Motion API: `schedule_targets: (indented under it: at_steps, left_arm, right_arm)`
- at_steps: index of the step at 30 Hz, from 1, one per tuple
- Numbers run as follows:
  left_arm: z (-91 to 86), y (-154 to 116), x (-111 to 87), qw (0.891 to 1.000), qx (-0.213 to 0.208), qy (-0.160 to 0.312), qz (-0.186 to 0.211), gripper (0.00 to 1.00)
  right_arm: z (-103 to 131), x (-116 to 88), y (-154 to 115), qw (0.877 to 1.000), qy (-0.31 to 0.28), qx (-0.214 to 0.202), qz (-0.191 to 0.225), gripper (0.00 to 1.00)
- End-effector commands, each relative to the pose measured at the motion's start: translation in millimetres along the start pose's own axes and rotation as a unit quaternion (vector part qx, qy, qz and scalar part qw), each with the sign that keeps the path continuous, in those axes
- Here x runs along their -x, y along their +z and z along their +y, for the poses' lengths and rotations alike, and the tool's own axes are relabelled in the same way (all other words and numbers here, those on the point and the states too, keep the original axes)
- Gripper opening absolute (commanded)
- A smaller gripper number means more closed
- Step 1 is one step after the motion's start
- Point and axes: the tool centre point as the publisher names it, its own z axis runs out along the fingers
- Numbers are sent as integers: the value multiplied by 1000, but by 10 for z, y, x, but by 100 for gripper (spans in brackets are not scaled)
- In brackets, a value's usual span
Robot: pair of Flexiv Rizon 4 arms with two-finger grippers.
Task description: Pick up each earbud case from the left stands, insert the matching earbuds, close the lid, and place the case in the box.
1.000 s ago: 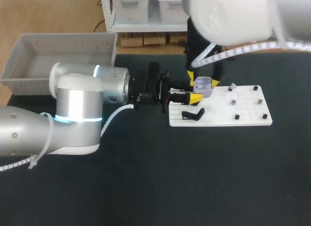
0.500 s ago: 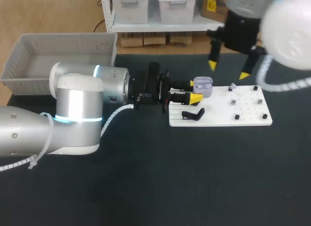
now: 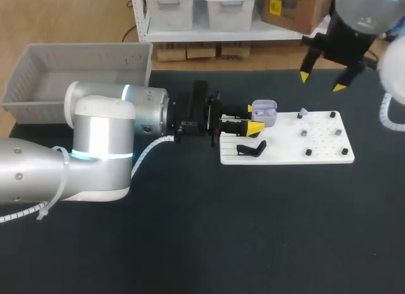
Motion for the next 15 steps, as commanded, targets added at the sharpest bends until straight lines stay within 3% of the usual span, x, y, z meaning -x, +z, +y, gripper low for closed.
schedule_targets:
  at_steps: [1,15]
  left_arm:
    - [-11,1,2,1000,2,0,0,0]
    - [-11,1,2,1000,2,0,0,0]
  right_arm:
    - [103,239,441,999,-7,-26,18,47]
    - [-85,264,1053,999,-8,-16,46,47]
